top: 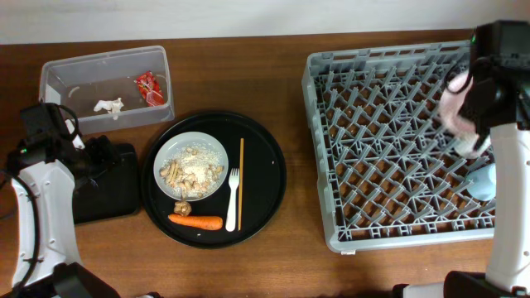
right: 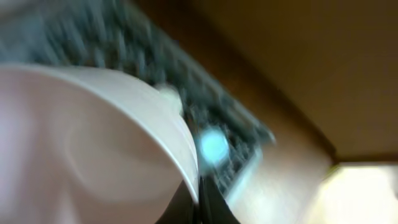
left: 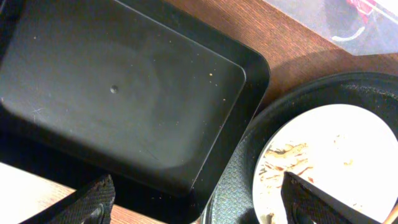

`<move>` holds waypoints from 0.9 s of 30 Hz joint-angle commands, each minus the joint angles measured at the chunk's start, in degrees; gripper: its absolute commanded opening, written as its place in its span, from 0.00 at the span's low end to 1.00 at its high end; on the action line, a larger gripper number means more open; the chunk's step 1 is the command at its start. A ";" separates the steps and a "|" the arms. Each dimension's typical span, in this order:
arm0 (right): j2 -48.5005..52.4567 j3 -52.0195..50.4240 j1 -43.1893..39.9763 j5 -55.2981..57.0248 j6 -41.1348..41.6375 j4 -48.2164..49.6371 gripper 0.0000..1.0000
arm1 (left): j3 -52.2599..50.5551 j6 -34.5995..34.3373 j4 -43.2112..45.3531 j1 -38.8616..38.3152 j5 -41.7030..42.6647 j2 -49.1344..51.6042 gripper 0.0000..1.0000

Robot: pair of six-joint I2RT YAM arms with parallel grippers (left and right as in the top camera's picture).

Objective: Sort waste into correct bins and load items into the dishwasher rack
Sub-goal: 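Lift the pink bowl with the right gripper and carry it to the rack, then set the pink bowl on its side in the rack's back right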

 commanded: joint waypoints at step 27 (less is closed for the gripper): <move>34.97 -0.31 -2.67 35.67 -4.87 29.49 0.04 | 0.83 0.92 -1.53 0.11 0.20 0.22 0.85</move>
